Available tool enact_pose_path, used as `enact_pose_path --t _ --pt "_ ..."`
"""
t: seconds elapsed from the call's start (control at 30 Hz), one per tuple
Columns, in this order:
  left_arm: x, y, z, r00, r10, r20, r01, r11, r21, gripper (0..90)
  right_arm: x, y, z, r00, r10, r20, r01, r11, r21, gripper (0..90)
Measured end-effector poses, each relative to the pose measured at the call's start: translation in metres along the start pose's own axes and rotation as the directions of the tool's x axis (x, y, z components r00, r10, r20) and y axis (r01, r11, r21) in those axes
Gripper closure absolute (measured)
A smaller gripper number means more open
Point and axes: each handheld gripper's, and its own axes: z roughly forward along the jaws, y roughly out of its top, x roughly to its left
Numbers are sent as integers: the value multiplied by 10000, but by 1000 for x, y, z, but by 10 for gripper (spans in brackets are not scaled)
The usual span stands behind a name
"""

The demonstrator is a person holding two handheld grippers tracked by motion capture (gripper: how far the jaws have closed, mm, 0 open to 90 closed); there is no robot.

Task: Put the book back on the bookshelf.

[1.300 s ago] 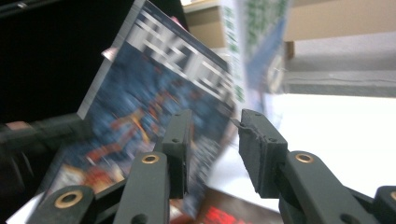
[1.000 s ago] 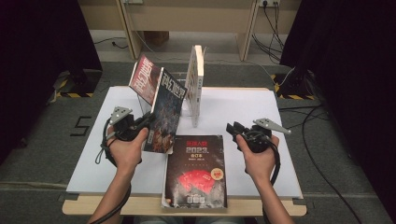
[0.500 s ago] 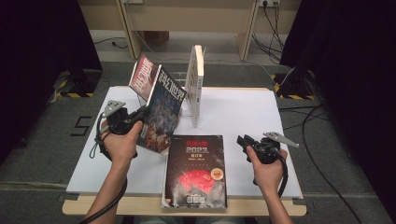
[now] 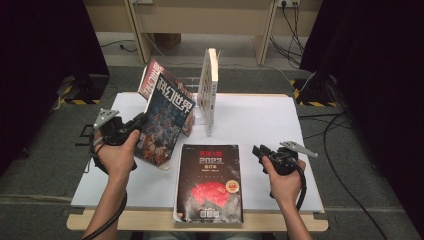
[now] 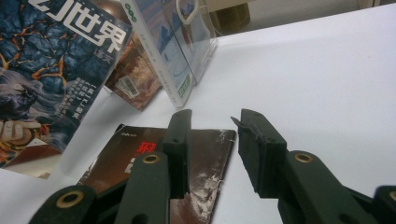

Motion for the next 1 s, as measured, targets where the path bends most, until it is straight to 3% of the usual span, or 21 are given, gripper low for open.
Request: enact_pose_path --t 0.2,0.43,0.53,0.7,0.8,0.93,1.0 --pt "3 -4 3 9997 -51 -247 54 9999 121 831 1 -2 3 10000 -6 -47 6 10000 45 657" --pt "14 -7 6 9978 -421 -513 427 9990 114 831 1 -4 5 10000 26 -64 -25 9998 201 656" --pt "7 -6 15 9985 -362 -417 374 9989 286 830 0 -7 7 9999 86 -62 -84 9996 269 657" --pt "-1 -5 37 9967 -789 -185 799 9949 610 830 0 -8 9 10000 27 -53 -26 9995 329 656" --pt "-4 -6 51 9957 -842 -383 872 9927 836 829 -1 -8 9 9999 79 -80 -75 9990 436 655" --pt "0 -10 67 9908 -1171 -673 1250 9838 1284 828 -3 -12 10 9998 174 -113 -168 9983 564 653" --pt "-1 -8 68 9913 -1054 -794 1159 9831 1417 826 -4 -13 11 9997 225 -120 -217 9978 630 652"
